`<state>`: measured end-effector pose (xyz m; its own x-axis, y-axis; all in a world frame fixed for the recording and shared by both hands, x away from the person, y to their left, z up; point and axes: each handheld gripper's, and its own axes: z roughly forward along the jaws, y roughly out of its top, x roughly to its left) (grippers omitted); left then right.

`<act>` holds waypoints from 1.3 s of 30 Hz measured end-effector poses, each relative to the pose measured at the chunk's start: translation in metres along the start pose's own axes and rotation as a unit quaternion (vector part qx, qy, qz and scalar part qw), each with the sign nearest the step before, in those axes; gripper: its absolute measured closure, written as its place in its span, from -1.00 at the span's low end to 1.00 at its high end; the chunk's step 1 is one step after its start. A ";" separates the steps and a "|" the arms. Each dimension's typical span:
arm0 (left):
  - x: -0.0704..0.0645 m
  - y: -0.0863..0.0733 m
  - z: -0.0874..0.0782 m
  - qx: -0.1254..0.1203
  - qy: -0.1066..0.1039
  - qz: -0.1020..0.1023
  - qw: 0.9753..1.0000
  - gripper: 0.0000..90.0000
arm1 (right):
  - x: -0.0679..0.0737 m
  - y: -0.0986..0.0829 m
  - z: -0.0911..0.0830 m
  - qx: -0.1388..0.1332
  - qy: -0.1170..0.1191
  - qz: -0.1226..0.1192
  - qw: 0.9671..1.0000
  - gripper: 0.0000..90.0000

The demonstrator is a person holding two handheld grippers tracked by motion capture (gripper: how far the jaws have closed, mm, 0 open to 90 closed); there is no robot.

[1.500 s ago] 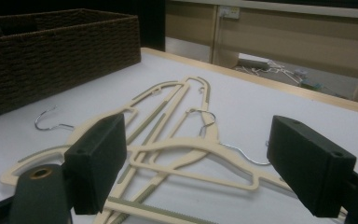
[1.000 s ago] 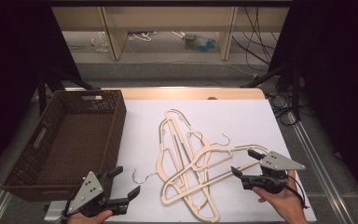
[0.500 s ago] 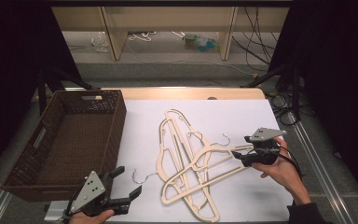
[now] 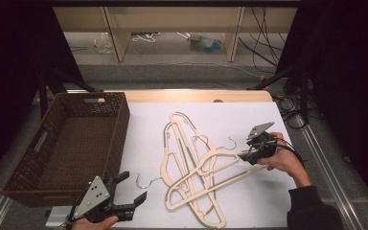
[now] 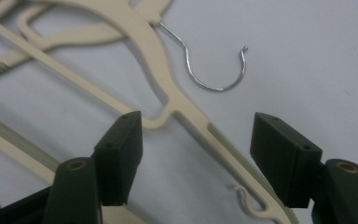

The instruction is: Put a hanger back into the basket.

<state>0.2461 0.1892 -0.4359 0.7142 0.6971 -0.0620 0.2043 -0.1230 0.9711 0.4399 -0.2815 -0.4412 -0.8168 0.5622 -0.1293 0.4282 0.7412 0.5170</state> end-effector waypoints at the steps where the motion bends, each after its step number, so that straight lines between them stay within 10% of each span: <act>1: 0.000 0.000 0.000 0.000 0.002 -0.002 1.000 -0.64 | -0.002 0.000 0.002 0.002 -0.002 -0.001 1.000 -0.18; 22: 0.000 0.000 0.002 -0.001 -0.003 -0.003 1.000 -0.62 | -0.023 0.008 0.031 0.070 0.055 -0.052 0.995 -0.06; 39: 0.000 0.000 0.001 0.004 0.000 -0.003 1.000 -0.61 | -0.026 0.016 0.033 0.091 0.101 -0.078 0.988 0.44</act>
<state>0.2472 0.1886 -0.4366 0.7129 0.6980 -0.0684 0.2146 -0.1243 0.9688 0.4805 -0.2720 -0.4577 -0.9312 0.3643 -0.0137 0.3380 0.8768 0.3419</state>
